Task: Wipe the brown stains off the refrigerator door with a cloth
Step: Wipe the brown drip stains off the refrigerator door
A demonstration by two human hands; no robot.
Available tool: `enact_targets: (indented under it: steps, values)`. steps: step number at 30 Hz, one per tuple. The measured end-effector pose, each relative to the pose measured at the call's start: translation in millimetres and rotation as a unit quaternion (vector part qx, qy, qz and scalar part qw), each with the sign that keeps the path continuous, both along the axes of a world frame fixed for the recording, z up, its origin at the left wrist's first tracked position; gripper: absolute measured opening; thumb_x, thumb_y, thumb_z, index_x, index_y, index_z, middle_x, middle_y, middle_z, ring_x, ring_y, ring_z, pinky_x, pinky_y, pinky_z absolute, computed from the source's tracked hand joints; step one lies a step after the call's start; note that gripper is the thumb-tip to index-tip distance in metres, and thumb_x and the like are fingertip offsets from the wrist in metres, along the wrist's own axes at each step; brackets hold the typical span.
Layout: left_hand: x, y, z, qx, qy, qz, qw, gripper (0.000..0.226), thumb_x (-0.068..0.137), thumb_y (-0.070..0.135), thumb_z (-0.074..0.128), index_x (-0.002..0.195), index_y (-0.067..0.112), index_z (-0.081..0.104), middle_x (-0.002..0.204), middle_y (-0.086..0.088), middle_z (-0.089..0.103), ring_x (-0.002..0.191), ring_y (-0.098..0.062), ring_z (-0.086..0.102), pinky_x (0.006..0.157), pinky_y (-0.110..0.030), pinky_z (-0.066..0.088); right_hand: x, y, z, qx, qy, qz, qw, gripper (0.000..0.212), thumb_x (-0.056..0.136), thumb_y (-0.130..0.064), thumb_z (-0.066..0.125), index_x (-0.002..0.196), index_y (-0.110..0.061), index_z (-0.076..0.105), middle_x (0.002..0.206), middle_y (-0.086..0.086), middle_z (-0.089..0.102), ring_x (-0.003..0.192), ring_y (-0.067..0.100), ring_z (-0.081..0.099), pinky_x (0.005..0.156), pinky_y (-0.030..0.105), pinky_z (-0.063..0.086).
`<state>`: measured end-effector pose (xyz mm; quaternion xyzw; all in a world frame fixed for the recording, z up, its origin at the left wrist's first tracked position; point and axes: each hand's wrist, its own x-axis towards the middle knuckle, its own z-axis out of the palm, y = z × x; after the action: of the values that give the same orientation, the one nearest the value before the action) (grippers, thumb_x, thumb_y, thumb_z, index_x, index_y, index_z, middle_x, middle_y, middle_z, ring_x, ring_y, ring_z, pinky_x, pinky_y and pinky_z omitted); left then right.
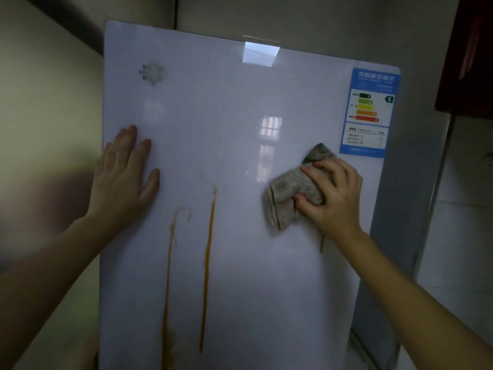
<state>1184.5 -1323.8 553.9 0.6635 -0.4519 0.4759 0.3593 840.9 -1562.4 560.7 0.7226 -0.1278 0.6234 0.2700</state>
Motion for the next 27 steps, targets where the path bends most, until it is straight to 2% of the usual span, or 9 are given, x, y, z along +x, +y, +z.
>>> enact_targets:
  steps: [3,8,14,19,21,24,25,27]
  values:
    - [-13.9,-1.9,-0.3,-0.002,-0.021,0.025,0.999,0.065,0.094,0.045,0.037,0.147,0.007,0.035,0.161,-0.020,0.023,0.150,-0.037,0.022,0.122,-0.052,0.017,4.8,2.5,-8.7,0.033,-0.044,0.013,0.998,0.055,0.085,-0.050,0.069,0.131,-0.019,0.068,0.134,0.010,0.059,0.130,0.036,0.045,0.110,0.047,0.033]
    - [-55.9,-28.8,7.7,-0.002,-0.111,0.005,0.994,0.057,0.099,0.043,0.038,0.146,0.012,0.044,0.161,-0.016,0.029,0.150,-0.033,0.027,0.122,-0.052,0.021,-9.1,-8.2,-12.4,-0.069,0.067,-0.011,0.995,0.054,0.086,-0.052,0.070,0.126,-0.016,0.072,0.129,0.013,0.065,0.126,0.038,0.052,0.106,0.053,0.038]
    - [-82.4,-65.3,2.5,-0.034,-0.092,-0.015,0.995,0.056,0.098,0.043,0.040,0.144,0.013,0.047,0.160,-0.015,0.031,0.149,-0.034,0.030,0.122,-0.051,0.021,-14.0,-7.3,-25.1,0.050,-0.059,0.011,0.997,0.055,0.085,-0.050,0.069,0.130,-0.019,0.069,0.132,0.011,0.061,0.129,0.036,0.047,0.109,0.048,0.034]
    - [-86.0,-72.8,-1.8,-0.066,-0.079,-0.029,0.994,0.055,0.098,0.040,0.044,0.144,0.012,0.046,0.161,-0.016,0.029,0.150,-0.034,0.026,0.124,-0.051,0.015,-28.9,-19.1,-34.9,-0.067,0.078,-0.021,0.994,0.054,0.085,-0.053,0.071,0.125,-0.015,0.074,0.126,0.012,0.067,0.124,0.035,0.053,0.105,0.051,0.041]
    - [-85.8,-73.2,-2.9,-0.066,-0.077,-0.033,0.994,0.055,0.097,0.040,0.044,0.144,0.011,0.045,0.161,-0.016,0.028,0.150,-0.034,0.025,0.124,-0.051,0.014,-35.4,-23.0,-28.8,-0.036,0.026,-0.035,0.998,0.055,0.085,-0.053,0.070,0.125,-0.017,0.074,0.127,0.011,0.066,0.124,0.035,0.052,0.106,0.046,0.038]
    - [-84.1,-74.1,-3.1,-0.071,-0.085,-0.027,0.994,0.054,0.098,0.039,0.045,0.143,0.011,0.046,0.161,-0.016,0.029,0.150,-0.034,0.026,0.124,-0.051,0.015,-29.8,-19.0,-33.1,0.060,-0.089,-0.010,0.994,0.055,0.085,-0.052,0.067,0.128,-0.018,0.071,0.131,0.010,0.061,0.129,0.034,0.046,0.112,0.037,0.029]
    - [-83.3,-74.3,-2.9,-0.071,-0.088,-0.025,0.993,0.053,0.098,0.039,0.045,0.143,0.011,0.047,0.161,-0.016,0.030,0.150,-0.034,0.027,0.124,-0.051,0.016,-25.6,-16.5,-40.1,0.073,-0.092,-0.004,0.993,0.055,0.085,-0.052,0.066,0.129,-0.018,0.070,0.132,0.010,0.060,0.130,0.033,0.044,0.113,0.037,0.029]
    - [-82.2,-74.4,-2.9,-0.069,-0.090,-0.024,0.993,0.054,0.098,0.039,0.044,0.143,0.012,0.047,0.161,-0.016,0.030,0.150,-0.034,0.027,0.124,-0.051,0.015,-22.5,-14.1,-60.1,0.042,-0.026,-0.008,0.999,0.056,0.086,-0.052,0.066,0.129,-0.017,0.071,0.132,0.011,0.060,0.129,0.034,0.045,0.111,0.045,0.033]
